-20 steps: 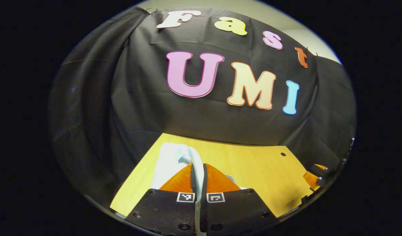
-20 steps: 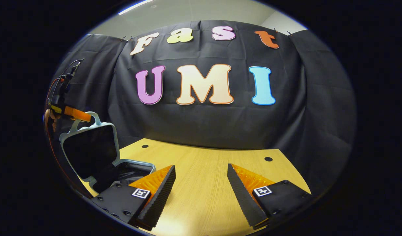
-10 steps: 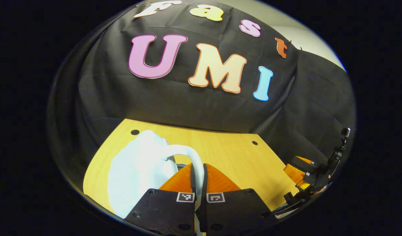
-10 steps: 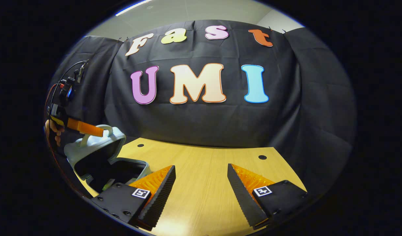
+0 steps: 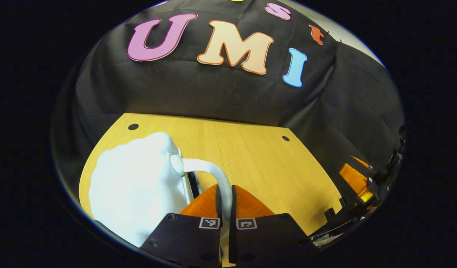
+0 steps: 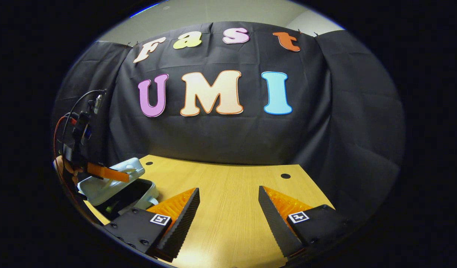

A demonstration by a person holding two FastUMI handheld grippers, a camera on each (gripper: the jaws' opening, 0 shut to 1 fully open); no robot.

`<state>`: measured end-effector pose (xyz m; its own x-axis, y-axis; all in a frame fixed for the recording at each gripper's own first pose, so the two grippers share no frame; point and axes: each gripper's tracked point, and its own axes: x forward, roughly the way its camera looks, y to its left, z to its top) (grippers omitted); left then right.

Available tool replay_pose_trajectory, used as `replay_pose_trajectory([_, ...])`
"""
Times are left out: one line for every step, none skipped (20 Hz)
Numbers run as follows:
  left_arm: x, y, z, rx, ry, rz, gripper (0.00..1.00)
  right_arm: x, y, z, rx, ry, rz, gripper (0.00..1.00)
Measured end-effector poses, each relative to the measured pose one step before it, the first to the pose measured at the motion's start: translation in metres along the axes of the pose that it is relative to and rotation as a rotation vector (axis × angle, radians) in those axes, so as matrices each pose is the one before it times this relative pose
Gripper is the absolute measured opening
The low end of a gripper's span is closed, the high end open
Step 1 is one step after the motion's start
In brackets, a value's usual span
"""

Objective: First open the suitcase, pack the skin care products into it, and then close the suitcase.

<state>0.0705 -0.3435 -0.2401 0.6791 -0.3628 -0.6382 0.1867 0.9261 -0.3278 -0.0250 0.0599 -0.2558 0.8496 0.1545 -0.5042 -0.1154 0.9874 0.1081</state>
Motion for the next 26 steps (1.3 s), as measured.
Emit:
replay_pose_trajectory([0.00606,-0.00317,-0.00773,0.00943,0.01183,0.00434,0.02,0.00016,-0.00237,0.00017,-0.00493,0.00098,-0.00098,0.98])
replay_pose_trajectory([0.0069,-0.00306,-0.00933,0.01036,0.02008,0.00261,0.03,0.00024,-0.00229,0.00127,-0.00305,-0.00127,-0.00164,0.98])
replay_pose_trajectory([0.00449,-0.0037,-0.01211,0.00976,0.02188,0.0013,0.05,-0.00031,-0.0021,0.00282,0.00264,-0.00425,0.00049,0.98])
replay_pose_trajectory([0.00466,-0.0007,-0.00824,0.00893,0.01094,0.01069,0.08,-0.00051,-0.00144,0.0023,0.00553,-0.00519,0.00342,0.98])
replay_pose_trajectory([0.00447,0.00075,-0.00171,0.00243,0.00791,0.01726,0.11,-0.0013,-0.00152,0.00374,0.00721,-0.00758,0.00592,0.98])
replay_pose_trajectory([-0.00144,-0.00044,0.00521,-0.00108,-0.03159,0.01575,0.19,-0.00142,-0.00149,0.0036,0.00649,-0.00806,0.00635,0.98])
replay_pose_trajectory([-0.00196,-0.0045,0.0056,-0.0077,-0.04084,0.00951,0.21,-0.00147,-0.00199,0.00536,0.0051,-0.01267,0.00654,0.98])
replay_pose_trajectory([-0.00484,-0.00611,0.01124,-0.00746,-0.05269,0.01316,0.47,-0.00135,-0.00266,0.00796,0.00612,-0.01797,0.00655,0.98])
replay_pose_trajectory([-0.00475,-0.00367,0.01658,0.00695,-0.07089,0.0386,0.73,-0.00184,-0.0012,0.01268,0.00863,-0.02892,0.00773,0.98])
replay_pose_trajectory([-0.01083,-0.0037,0.02006,0.02032,-0.09467,0.04852,0.98,-0.00172,0.00011,0.0144,0.00692,-0.03382,0.01342,0.98])
replay_pose_trajectory([-0.01161,-0.00081,0.03091,0.03189,-0.11242,0.0442,0.95,-0.00195,0.00154,0.01631,0.0018,-0.03781,0.01441,0.98])
replay_pose_trajectory([-0.01149,-0.00066,0.03277,0.03496,-0.11183,0.04688,0.95,-0.00059,0.00207,0.01577,-0.00336,-0.0393,0.01672,0.98])
replay_pose_trajectory([-0.0109,0.00145,0.03395,0.02766,-0.0964,0.03913,0.95,0.0005,0.00352,0.0185,-0.0034,-0.03813,0.01949,0.98])
replay_pose_trajectory([-0.00711,-0.00582,0.0262,0.0171,-0.06862,0.0078,0.94,0.00037,0.00425,0.01577,0.00327,-0.0272,0.01222,0.96])
replay_pose_trajectory([-0.00426,-0.01612,0.01875,0.0074,-0.03318,-0.02454,0.94,0.00135,0.00356,0.0135,0.01131,-0.0149,0.00736,0.98])
replay_pose_trajectory([-0.0044,-0.01502,0.01282,0.00405,-0.01334,-0.0349,0.94,-0.00074,0.00413,0.01114,0.01489,-0.01725,0.00214,0.98])
replay_pose_trajectory([-0.0021,-0.0056,0.01148,0.0075,-0.01511,-0.02074,0.94,-0.00155,0.00468,0.01377,0.0076,-0.02194,-0.00134,0.98])
replay_pose_trajectory([-0.00289,-0.00238,0.0143,0.01652,-0.02881,-0.01076,0.95,-0.00133,0.00305,0.01378,-0.00326,-0.03356,-0.00803,0.98])
replay_pose_trajectory([0.00007,-0.00138,0.01695,0.01878,-0.03241,-0.01114,0.96,-0.00171,0.0012,0.01309,-0.01659,-0.0298,-0.01654,0.98])
replay_pose_trajectory([-0.00111,-0.00134,0.01393,0.02312,-0.03412,-0.01069,1.0,-0.00455,-0.00075,0.00801,-0.01915,-0.02027,-0.02008,0.98])
replay_pose_trajectory([-0.00219,-0.00368,0.01035,0.0169,-0.01689,-0.01525,0.95,-0.00501,0.00089,0.00757,-0.01362,-0.01426,-0.01414,0.97])
replay_pose_trajectory([-0.00288,-0.00472,0.00794,0.00428,-0.00771,-0.02047,0.95,-0.00602,0.00359,0.00736,-0.01018,-0.0075,-0.00726,0.98])
replay_pose_trajectory([-0.00327,-0.0045,0.00402,-0.0063,-0.00385,-0.01543,0.95,-0.00577,0.00337,0.00621,-0.00682,-0.00843,-0.00478,0.96])
replay_pose_trajectory([-0.00388,-0.00372,0.00911,-0.0207,-0.02492,-0.01826,0.95,-0.00405,0.00277,0.00521,-0.00529,-0.00974,-0.00687,0.96])
replay_pose_trajectory([-0.00137,-0.0013,0.01057,-0.02134,-0.03007,-0.00633,0.95,-0.00415,0.00199,0.00399,-0.00356,-0.00677,-0.00825,0.96])
replay_pose_trajectory([-0.00387,0.00077,0.00791,-0.02244,-0.01897,-0.00352,0.95,-0.00481,0.00362,0.0039,-0.00273,-0.00734,-0.00472,0.99])
